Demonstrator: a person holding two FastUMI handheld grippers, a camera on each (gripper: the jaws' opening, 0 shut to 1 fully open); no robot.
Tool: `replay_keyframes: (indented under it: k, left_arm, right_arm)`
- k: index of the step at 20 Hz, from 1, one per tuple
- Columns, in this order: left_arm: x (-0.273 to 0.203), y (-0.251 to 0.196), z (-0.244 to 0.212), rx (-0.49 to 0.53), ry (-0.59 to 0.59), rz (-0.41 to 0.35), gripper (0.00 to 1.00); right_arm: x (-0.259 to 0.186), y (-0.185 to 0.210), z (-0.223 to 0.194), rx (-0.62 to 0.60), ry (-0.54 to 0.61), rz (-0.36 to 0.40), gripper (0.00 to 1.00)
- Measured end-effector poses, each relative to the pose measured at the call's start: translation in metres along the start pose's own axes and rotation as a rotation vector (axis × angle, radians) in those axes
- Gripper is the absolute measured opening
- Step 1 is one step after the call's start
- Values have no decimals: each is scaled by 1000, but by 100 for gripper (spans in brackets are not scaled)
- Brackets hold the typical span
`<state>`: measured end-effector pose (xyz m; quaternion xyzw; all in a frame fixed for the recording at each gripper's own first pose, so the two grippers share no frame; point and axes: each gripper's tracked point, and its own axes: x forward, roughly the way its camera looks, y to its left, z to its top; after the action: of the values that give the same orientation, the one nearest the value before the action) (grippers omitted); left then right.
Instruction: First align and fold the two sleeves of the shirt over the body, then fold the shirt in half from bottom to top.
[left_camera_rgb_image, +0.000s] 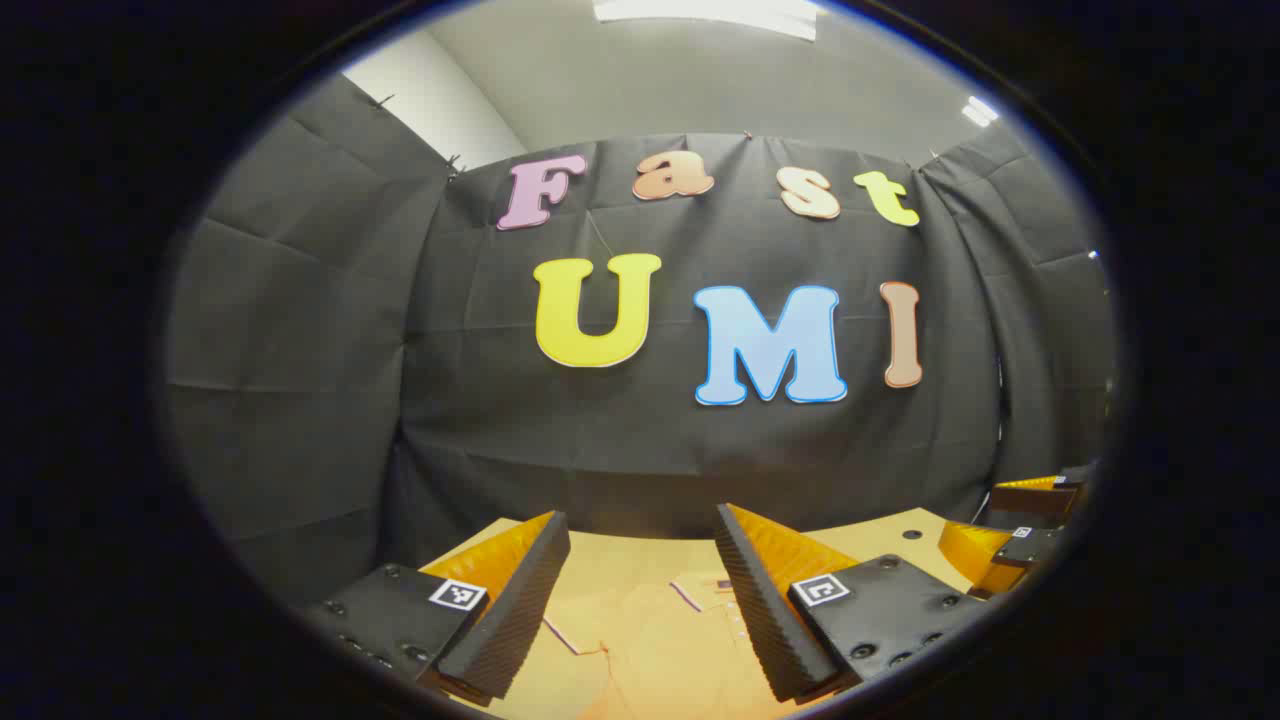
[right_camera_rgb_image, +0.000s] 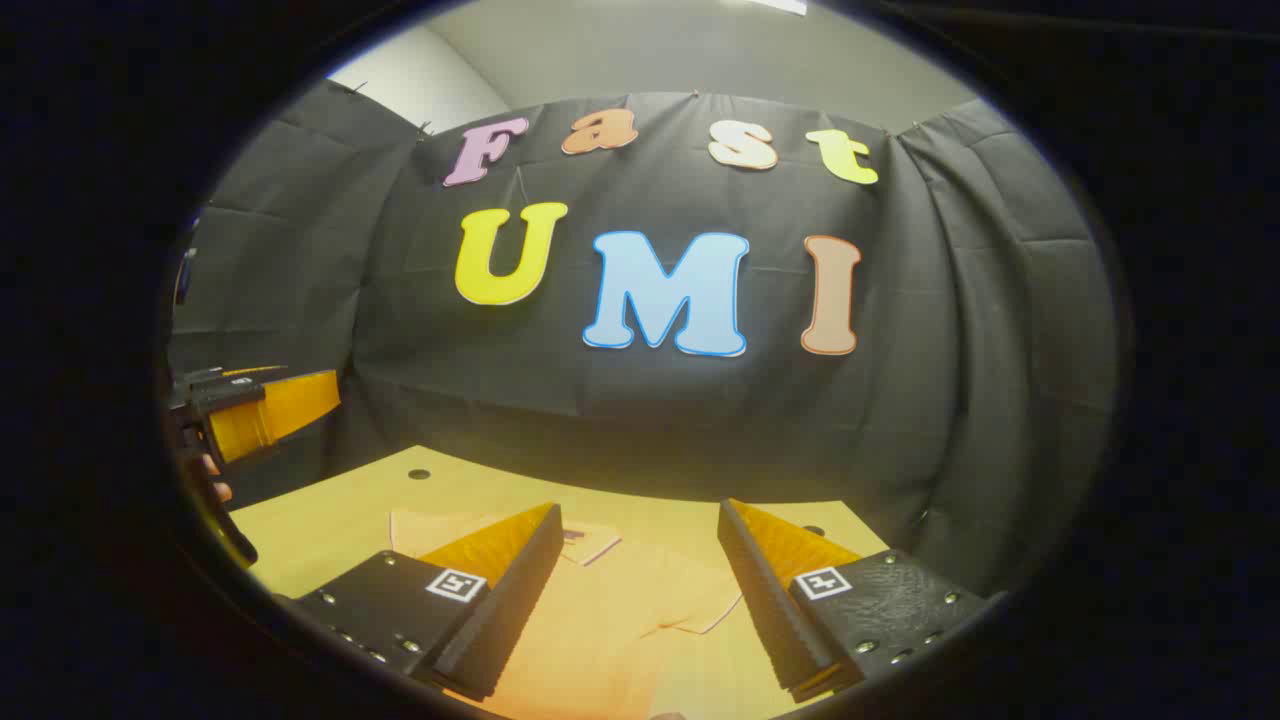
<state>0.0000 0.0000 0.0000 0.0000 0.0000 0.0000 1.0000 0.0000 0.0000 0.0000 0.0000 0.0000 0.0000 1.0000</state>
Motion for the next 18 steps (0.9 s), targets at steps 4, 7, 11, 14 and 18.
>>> replay_keyframes:
  k: [4, 7, 11, 14, 18]
  left_arm:
    - [5, 1, -5, -5, 14, 5, 94]
    - [8, 4, -8, -9, 26, 14, 94]
    - [12, 7, -14, -2, 42, 23, 94]
    - [15, 6, -16, -3, 49, 21, 94]
    - [17, 2, -17, -6, 51, 17, 96]
  right_arm:
    - [3, -1, -4, 5, 15, 5, 96]
    - [7, 0, -7, 4, 26, 11, 96]
    - [13, -1, -10, 4, 39, 15, 96]
    - [15, -5, -13, 4, 44, 8, 96]
    - [23, -14, -21, -3, 69, -12, 96]
